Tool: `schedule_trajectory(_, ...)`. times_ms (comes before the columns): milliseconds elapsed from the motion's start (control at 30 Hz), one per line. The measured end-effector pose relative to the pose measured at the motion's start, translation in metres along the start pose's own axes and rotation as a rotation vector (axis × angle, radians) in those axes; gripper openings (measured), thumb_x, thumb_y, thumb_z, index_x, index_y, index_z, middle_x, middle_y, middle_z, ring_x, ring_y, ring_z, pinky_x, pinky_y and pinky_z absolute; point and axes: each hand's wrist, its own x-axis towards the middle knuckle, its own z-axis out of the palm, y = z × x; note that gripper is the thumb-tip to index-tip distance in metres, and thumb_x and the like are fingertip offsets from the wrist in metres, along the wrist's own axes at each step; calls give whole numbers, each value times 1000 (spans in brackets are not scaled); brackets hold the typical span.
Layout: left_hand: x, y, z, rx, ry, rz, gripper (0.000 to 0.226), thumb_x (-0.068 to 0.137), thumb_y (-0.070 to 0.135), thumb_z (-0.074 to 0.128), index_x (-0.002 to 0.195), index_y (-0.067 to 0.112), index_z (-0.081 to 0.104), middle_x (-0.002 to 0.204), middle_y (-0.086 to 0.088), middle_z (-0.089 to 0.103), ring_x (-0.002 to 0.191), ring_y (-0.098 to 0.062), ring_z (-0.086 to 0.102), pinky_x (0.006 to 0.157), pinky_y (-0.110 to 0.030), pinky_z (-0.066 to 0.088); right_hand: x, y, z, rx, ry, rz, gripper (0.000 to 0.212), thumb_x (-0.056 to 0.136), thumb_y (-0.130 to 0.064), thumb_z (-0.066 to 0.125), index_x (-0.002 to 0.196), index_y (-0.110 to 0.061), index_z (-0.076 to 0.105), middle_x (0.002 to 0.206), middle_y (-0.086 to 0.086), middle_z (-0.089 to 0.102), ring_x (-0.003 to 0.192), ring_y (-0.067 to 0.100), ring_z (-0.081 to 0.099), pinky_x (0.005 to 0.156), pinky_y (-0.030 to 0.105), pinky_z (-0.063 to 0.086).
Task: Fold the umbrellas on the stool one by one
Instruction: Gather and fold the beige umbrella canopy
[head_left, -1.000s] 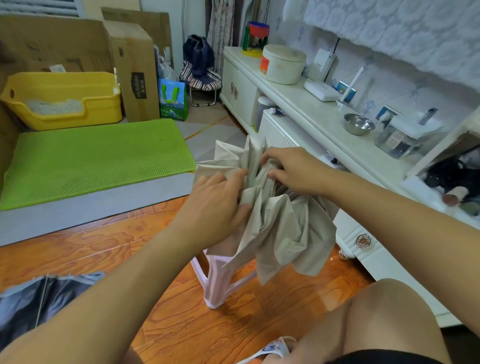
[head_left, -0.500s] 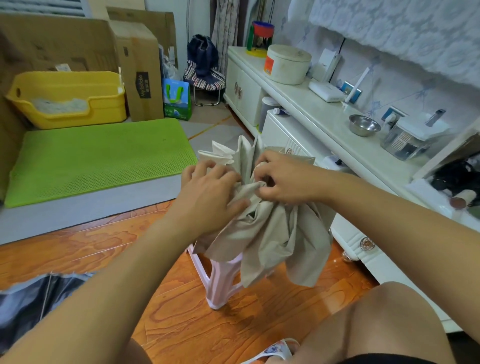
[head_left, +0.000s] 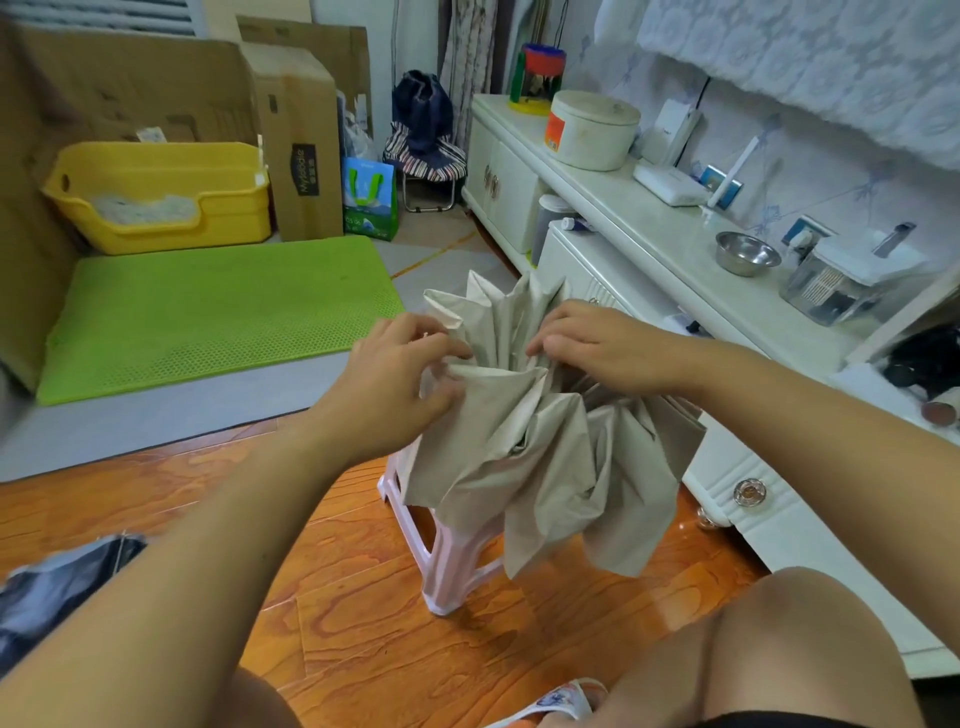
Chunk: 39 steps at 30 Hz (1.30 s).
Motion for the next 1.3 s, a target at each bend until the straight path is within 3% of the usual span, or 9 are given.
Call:
schedule_trajectory(100, -4, 6, 5, 39, 22, 1, 51, 75, 54, 62, 121, 34, 67, 135, -5, 43, 120, -30, 42, 104, -45, 37, 3, 4, 2, -93, 17, -9, 27, 101, -13, 54, 119, -26, 69, 121, -3, 54, 119, 13, 50, 108, 35, 38)
schedule_trajectory(233, -5, 6, 12, 99, 76, 11, 49, 75, 43, 83, 119, 27, 69, 117, -7, 41, 106, -31, 43, 94, -46, 44, 5, 5, 3, -98, 15, -3, 27, 100, -10, 53, 110, -29, 70, 114, -2, 54, 109, 13, 52, 101, 43, 43)
schedule_trajectory(367, -5, 7, 7, -8, 160, -45, 51, 79, 35, 83, 127, 28, 64, 105, -2, 35, 96, -21, 40, 84, -33, 40, 6, 7, 4, -78, 17, -6, 31, 99, -5, 53, 105, -31, 70, 112, -4, 54, 102, 11, 53, 98, 41, 45)
schedule_trajectory(500, -12, 14, 9, -118, 88, -171, 69, 78, 37, 84, 133, 39, 43, 110, 4, 34, 91, -19, 47, 77, -34, 42, 7, 12, 2, -47, 35, 20, 32, 98, -1, 53, 101, -29, 68, 111, 0, 53, 97, 15, 54, 93, 36, 46)
schedule_trajectory(633, -21, 16, 26, -224, 106, -209, 59, 81, 33, 80, 110, 35, 29, 103, 10, 51, 85, -19, 56, 70, -38, 46, 9, 16, 2, -47, 51, 41, 29, 97, -1, 54, 103, -24, 70, 111, 3, 54, 97, 18, 54, 93, 36, 46)
schedule_trajectory(800, -23, 21, 33, -305, 229, -240, 34, 89, 12, 66, 95, 27, 37, 81, 8, 61, 73, -16, 56, 64, -39, 43, 11, 20, 5, -29, 70, 56, 32, 96, 1, 53, 101, -26, 70, 108, 1, 54, 96, 19, 55, 89, 34, 46)
schedule_trajectory(900, -28, 16, 29, -349, 266, -291, 36, 86, 9, 70, 97, 26, 40, 78, 8, 62, 71, -12, 56, 64, -37, 43, 9, 30, 3, -32, 83, 95, 33, 96, 1, 52, 101, -26, 70, 105, -5, 51, 100, 21, 56, 89, 31, 45)
schedule_trajectory(1033, -37, 5, 20, -383, 266, -329, 39, 85, 7, 73, 99, 29, 44, 74, 11, 65, 68, -4, 56, 67, -35, 47, 7, 39, -1, -12, 86, 122, 30, 97, 3, 52, 103, -19, 71, 110, 4, 54, 100, 21, 57, 92, 30, 47)
schedule_trajectory(1300, -32, 2, 20, -144, 189, 9, 39, 93, 20, 63, 127, 34, 50, 95, 14, 59, 82, -12, 58, 78, -42, 53, 10, 25, 3, -8, 86, 51, 33, 96, 1, 54, 97, -29, 68, 104, -2, 53, 97, 21, 56, 92, 41, 48)
